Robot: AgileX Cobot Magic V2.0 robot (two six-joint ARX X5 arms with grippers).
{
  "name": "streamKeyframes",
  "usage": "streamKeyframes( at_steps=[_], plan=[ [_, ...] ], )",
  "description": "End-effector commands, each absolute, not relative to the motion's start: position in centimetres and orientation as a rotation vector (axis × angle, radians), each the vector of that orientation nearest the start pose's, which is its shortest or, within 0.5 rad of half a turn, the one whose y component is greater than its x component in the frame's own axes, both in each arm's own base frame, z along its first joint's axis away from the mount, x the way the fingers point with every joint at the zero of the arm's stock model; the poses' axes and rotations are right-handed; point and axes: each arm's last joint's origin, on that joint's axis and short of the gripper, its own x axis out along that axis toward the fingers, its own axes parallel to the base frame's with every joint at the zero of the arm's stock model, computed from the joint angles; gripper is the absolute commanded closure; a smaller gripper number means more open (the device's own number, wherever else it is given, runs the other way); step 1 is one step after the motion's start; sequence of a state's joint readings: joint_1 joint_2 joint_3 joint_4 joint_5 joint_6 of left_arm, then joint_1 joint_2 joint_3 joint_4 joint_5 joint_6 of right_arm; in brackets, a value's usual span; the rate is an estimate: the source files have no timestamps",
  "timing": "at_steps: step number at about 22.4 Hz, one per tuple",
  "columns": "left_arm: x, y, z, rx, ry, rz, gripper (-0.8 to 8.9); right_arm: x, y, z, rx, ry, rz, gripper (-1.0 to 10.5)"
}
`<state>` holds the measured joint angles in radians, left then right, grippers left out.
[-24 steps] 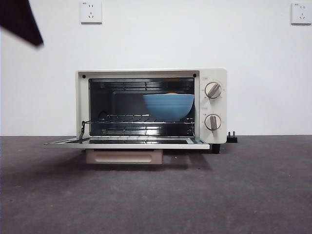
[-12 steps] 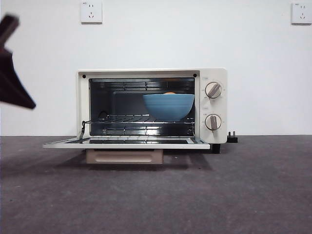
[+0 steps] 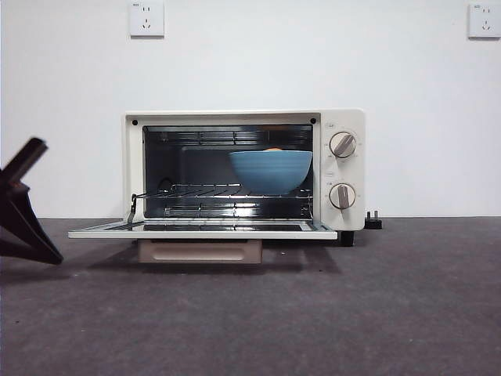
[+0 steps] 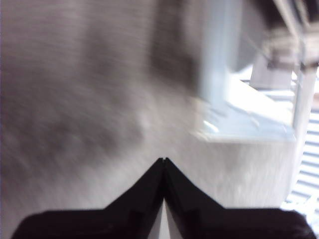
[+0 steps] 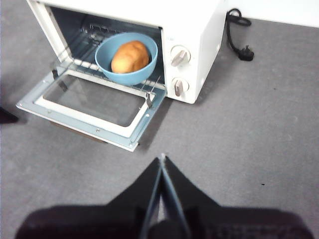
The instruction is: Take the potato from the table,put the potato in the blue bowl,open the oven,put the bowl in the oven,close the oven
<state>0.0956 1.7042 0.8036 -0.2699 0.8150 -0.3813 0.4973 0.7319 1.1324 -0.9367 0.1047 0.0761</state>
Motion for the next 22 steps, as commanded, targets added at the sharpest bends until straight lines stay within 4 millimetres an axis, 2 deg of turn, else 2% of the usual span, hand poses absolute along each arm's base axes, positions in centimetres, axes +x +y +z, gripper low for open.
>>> streamKeyframes(
  at_steps=[1, 10, 18, 22],
  plan=[
    [29.1, 0.8, 12.6, -0.925, 1.199, -0.388, 8.22, 9.7, 4.9, 38.1, -0.063, 0.523, 0.358, 9.5],
    [30.2, 0.6, 13.0, -0.978, 1.124, -0.337, 8.22, 9.7, 4.9, 38.1, -0.048, 0.525, 0.354, 9.5],
    [30.2, -1.0, 13.1, -0.950, 1.145, -0.390, 8.21, 9.7, 4.9, 38.2, -0.044, 0.524, 0.354, 9.5],
    [30.3, -1.2, 13.3, -0.967, 1.145, -0.417, 8.22, 9.7, 4.9, 38.2, -0.029, 0.526, 0.350, 9.5]
  ],
)
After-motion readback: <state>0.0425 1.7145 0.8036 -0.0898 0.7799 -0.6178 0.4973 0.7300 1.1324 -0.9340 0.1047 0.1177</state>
